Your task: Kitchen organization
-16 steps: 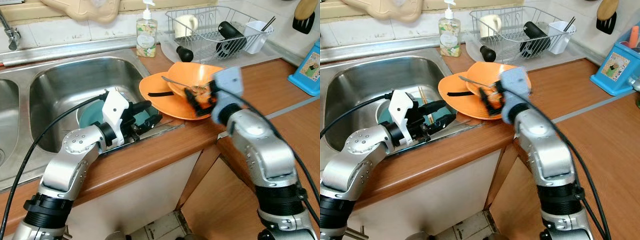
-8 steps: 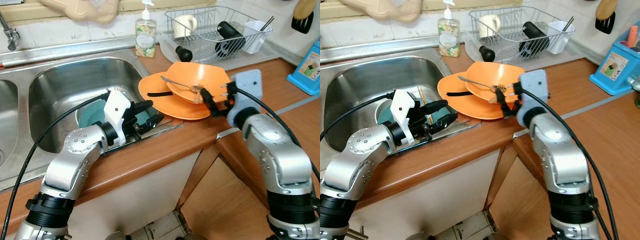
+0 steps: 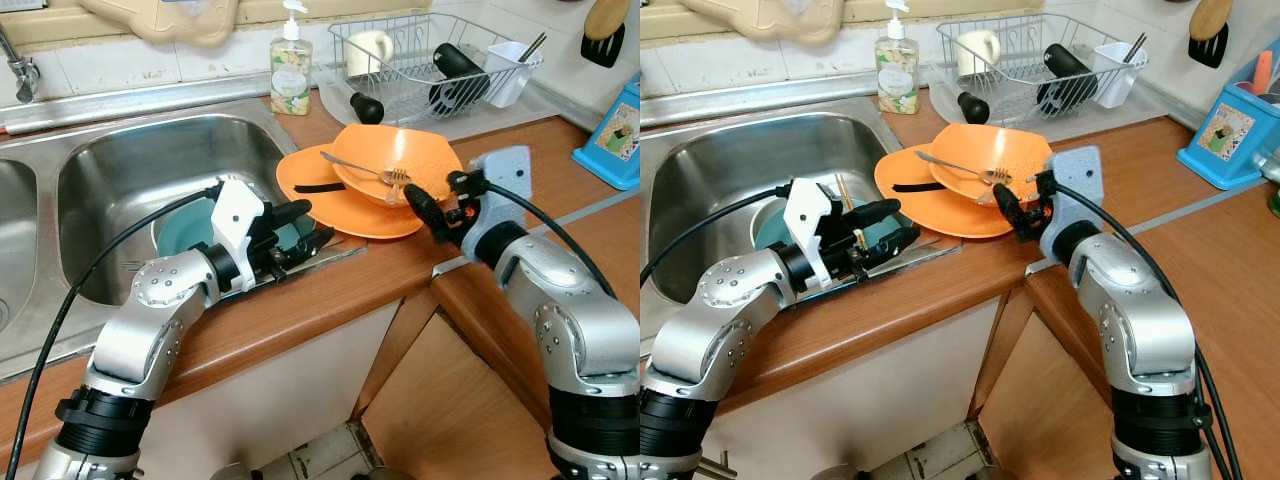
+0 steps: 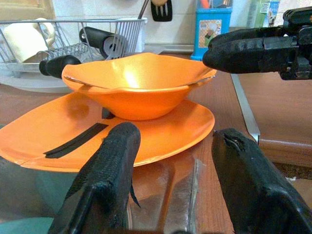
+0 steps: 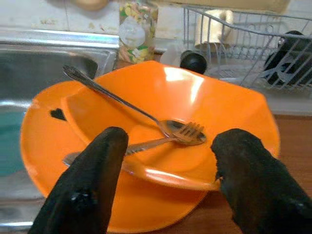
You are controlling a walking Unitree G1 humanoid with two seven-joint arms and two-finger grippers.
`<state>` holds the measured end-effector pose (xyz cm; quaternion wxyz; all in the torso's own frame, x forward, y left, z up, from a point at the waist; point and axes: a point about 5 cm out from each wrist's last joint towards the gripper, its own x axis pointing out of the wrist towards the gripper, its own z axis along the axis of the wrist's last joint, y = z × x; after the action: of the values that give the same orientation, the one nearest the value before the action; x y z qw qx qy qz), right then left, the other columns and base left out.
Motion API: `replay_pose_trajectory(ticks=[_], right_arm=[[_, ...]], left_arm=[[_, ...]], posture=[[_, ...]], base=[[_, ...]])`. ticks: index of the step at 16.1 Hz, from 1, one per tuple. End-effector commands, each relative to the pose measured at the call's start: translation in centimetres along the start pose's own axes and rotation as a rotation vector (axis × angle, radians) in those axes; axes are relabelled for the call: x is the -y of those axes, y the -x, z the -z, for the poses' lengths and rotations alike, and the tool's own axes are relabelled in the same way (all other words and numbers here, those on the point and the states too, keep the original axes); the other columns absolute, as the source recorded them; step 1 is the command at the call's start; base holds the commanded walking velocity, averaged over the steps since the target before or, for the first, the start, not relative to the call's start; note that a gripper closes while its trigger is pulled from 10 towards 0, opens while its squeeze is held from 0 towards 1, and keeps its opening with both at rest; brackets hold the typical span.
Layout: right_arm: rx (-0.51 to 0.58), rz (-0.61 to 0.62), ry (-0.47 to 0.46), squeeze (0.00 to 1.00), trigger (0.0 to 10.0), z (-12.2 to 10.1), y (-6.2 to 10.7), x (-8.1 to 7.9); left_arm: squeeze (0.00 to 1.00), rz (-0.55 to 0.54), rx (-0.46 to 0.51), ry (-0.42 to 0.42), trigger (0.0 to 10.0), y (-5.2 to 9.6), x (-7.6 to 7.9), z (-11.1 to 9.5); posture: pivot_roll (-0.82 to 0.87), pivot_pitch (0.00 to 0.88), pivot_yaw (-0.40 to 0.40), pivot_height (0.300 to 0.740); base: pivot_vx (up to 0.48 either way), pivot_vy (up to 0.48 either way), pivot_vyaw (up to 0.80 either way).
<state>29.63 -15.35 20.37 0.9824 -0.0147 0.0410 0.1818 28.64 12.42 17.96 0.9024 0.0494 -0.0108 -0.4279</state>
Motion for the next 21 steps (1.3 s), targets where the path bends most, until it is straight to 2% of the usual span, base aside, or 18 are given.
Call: replay_pose_trajectory(ticks=[1, 2, 3, 4, 6, 8, 9, 10, 12, 15, 16, 17, 18, 19, 21], right_arm=[[0.044, -0.017, 0.008, 0.00, 10.0, -0.9, 0.0, -0.4], [0.077, -0.022, 0.002, 0.00, 10.0, -1.4, -0.1, -0.7], [0.106, -0.032, 0.013, 0.83, 10.0, -1.8, -0.2, -1.2], [0.118, -0.039, 0.015, 1.00, 10.0, -1.8, -0.2, -1.5], [0.150, -0.086, 0.015, 1.00, 10.0, -2.1, -0.3, -3.1], [0.094, -0.130, 0.095, 1.00, 10.0, -1.1, -0.5, -4.3], [0.057, -0.122, 0.165, 0.00, 10.0, -0.3, -0.6, -4.6], [0.043, -0.100, 0.195, 0.00, 10.0, 0.1, -0.8, -4.5], [0.024, 0.029, 0.142, 0.00, 10.0, 0.4, -1.1, -3.3], [0.023, 0.103, 0.073, 0.00, 10.0, 0.5, -1.1, -2.2], [0.017, 0.116, 0.064, 0.00, 8.8, 0.6, -1.1, -2.0], [-0.004, 0.134, 0.066, 0.00, 6.7, 1.0, -1.1, -1.7], [-0.007, 0.137, 0.067, 0.00, 6.7, 1.0, -1.1, -1.6], [-0.031, 0.151, 0.067, 0.00, 3.7, 1.5, -1.0, -1.4], [-0.040, 0.157, 0.066, 0.00, 3.3, 1.7, -1.0, -1.3]], left_arm=[[0.00, 0.017, 0.018, -0.011, 10.0, 0.0, 0.2, -0.7], [0.00, 0.018, 0.019, -0.011, 10.0, 0.0, 0.2, -0.7], [0.00, 0.020, 0.020, -0.010, 10.0, -0.1, 0.3, -0.7], [0.00, 0.021, 0.020, -0.010, 10.0, -0.2, 0.3, -0.7], [0.00, 0.031, 0.026, -0.006, 10.0, -0.4, 0.5, -0.8], [0.00, 0.039, 0.023, -0.004, 10.0, -0.5, 0.7, -0.8], [0.00, 0.043, 0.022, -0.004, 10.0, -0.5, 0.7, -0.8], [0.00, 0.046, 0.022, -0.002, 10.0, -0.5, 0.8, -0.8], [0.00, 0.049, 0.021, -0.001, 10.0, -0.5, 0.8, -0.8], [0.00, 0.051, 0.019, -0.001, 10.0, -0.6, 0.8, -0.8], [0.00, 0.050, 0.019, -0.002, 10.0, -0.6, 0.9, -0.8], [0.00, 0.049, 0.020, -0.003, 10.0, -0.7, 0.9, -0.8], [0.00, 0.049, 0.020, -0.003, 10.0, -0.7, 0.8, -0.9], [0.00, 0.047, 0.022, -0.003, 10.0, -0.7, 0.8, -0.9], [0.00, 0.046, 0.023, -0.003, 10.0, -0.7, 0.8, -0.9]], posture=[[-0.20, 0.000, -0.027, 0.740], [-0.19, 0.000, -0.027, 0.740], [-0.19, 0.000, -0.027, 0.740], [-0.19, 0.000, -0.027, 0.740], [-0.19, 0.000, -0.027, 0.740], [-0.19, 0.000, -0.027, 0.740], [-0.19, 0.000, -0.028, 0.740], [-0.19, 0.000, -0.029, 0.740], [-0.19, 0.000, -0.030, 0.740], [-0.19, 0.000, -0.031, 0.740], [-0.19, 0.000, -0.031, 0.740], [-0.19, 0.000, -0.030, 0.740], [-0.19, 0.000, -0.030, 0.740], [-0.19, 0.000, -0.030, 0.740], [-0.19, 0.000, -0.029, 0.740]], base=[[0.000, 0.000, 0.00], [0.000, 0.000, 0.00], [0.000, 0.000, 0.00], [0.000, 0.000, 0.00], [0.000, 0.000, 0.00], [0.000, 0.000, 0.00], [0.000, 0.000, 0.00], [0.000, 0.000, 0.00], [0.000, 0.000, 0.00], [0.000, 0.000, 0.00], [0.000, 0.000, 0.00], [0.000, 0.000, 0.00], [0.000, 0.000, 0.00], [0.000, 0.000, 0.00], [0.000, 0.000, 0.00]])
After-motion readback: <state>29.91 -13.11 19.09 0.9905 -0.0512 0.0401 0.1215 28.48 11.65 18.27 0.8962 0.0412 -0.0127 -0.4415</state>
